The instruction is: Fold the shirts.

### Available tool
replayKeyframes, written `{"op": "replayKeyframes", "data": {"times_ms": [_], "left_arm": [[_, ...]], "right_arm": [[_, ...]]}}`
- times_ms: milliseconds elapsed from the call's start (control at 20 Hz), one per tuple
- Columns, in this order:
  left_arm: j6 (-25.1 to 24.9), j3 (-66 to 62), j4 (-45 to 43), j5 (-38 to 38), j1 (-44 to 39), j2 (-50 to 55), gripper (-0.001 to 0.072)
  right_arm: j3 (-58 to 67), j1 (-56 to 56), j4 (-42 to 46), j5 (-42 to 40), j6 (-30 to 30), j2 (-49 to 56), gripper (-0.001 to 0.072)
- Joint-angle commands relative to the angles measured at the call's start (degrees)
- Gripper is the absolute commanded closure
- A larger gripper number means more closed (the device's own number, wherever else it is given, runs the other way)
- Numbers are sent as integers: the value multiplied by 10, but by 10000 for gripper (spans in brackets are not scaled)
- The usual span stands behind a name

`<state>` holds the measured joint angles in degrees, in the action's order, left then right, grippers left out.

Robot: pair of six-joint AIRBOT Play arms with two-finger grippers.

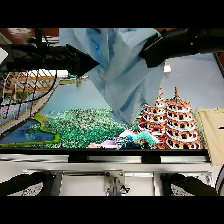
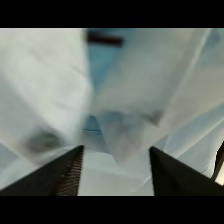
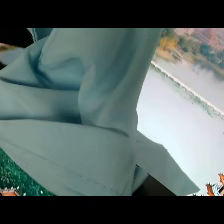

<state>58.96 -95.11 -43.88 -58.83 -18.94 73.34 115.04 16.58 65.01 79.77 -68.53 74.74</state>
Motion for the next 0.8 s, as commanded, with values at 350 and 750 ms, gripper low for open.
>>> {"op": "replayKeyframes", "data": {"times_ms": [350,750], "left_arm": [[-17,-91,-16,167,69,-103,157],[-11,-90,-16,86,78,-120,164]], "right_arm": [[1,0,396,-79,-278,-121,643],[1,-66,776,38,-341,-174,642]]}}
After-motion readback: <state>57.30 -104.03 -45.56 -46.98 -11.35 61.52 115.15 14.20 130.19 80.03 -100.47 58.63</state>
